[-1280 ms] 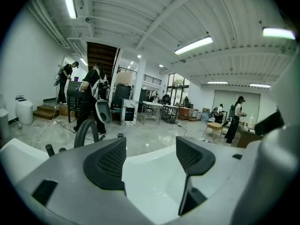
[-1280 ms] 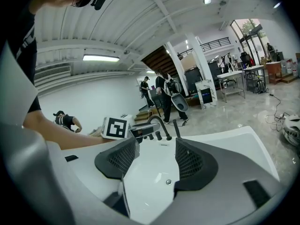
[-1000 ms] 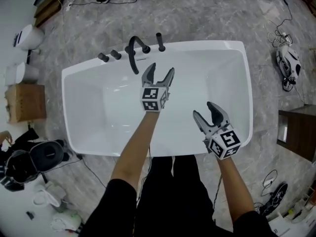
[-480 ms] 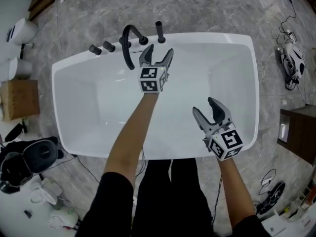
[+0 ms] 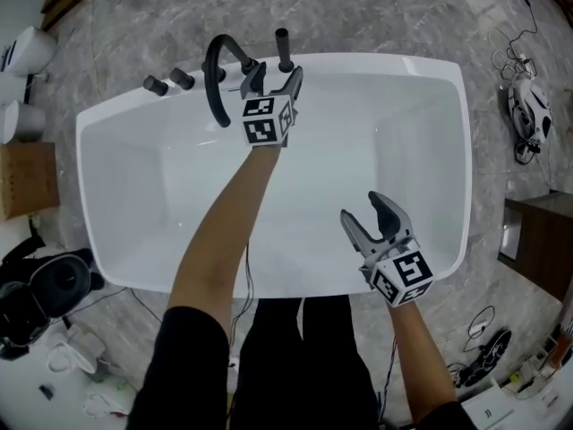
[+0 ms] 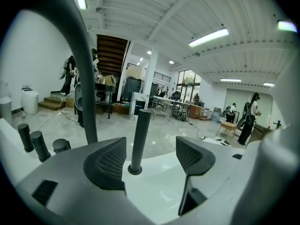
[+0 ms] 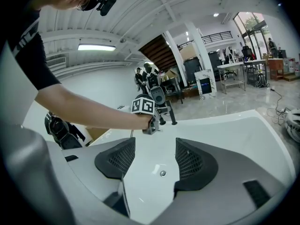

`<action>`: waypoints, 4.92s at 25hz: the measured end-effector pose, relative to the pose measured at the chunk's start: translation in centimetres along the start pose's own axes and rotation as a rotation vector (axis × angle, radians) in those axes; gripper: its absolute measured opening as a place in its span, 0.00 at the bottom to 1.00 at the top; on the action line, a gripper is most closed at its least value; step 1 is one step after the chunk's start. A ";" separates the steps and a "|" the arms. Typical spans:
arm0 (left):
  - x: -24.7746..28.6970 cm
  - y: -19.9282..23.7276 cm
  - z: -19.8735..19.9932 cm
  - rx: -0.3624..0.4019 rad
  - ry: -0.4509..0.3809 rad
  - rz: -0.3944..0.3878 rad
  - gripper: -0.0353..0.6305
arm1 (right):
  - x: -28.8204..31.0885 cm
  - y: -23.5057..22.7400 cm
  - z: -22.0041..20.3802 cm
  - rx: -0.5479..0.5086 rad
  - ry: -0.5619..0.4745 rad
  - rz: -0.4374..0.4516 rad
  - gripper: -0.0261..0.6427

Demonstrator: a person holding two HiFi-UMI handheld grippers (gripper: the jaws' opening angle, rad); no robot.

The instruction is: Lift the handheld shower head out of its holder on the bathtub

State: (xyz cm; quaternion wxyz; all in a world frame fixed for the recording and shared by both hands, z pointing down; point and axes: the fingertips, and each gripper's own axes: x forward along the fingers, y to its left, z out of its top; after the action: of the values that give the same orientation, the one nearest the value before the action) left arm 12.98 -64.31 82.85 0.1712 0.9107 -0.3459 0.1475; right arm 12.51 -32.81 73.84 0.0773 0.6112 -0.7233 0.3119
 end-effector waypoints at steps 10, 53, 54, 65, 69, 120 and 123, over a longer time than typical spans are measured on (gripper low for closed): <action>3.9 0.9 0.6 0.140 0.058 0.000 0.52 | -0.8 -1.3 -1.7 0.031 -0.021 -0.033 0.39; 3.4 -1.4 9.7 0.305 0.188 0.022 0.24 | -4.9 3.6 1.2 0.113 -0.089 -0.045 0.39; 2.9 -1.5 10.5 0.308 0.186 0.020 0.24 | -5.2 3.8 1.8 0.120 -0.096 -0.049 0.39; -3.1 -3.3 21.7 0.305 0.104 -0.007 0.24 | -9.4 4.8 7.9 0.075 -0.152 -0.092 0.39; -5.4 -5.0 25.4 0.320 0.076 -0.039 0.24 | -10.7 6.6 9.7 0.036 -0.147 -0.049 0.39; -28.9 -14.8 50.0 0.477 -0.235 -0.117 0.25 | -22.2 15.0 22.5 -0.193 -0.420 -0.146 0.05; -28.4 -15.4 49.7 0.484 -0.236 -0.124 0.25 | -22.8 14.4 22.5 -0.165 -0.439 -0.151 0.05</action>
State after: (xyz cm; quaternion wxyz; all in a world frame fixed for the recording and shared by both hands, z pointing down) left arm 10.55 -57.54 24.03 -0.0840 0.9555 -0.2616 0.1077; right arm 10.69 -25.15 39.62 -0.0092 0.7082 -0.6981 0.1048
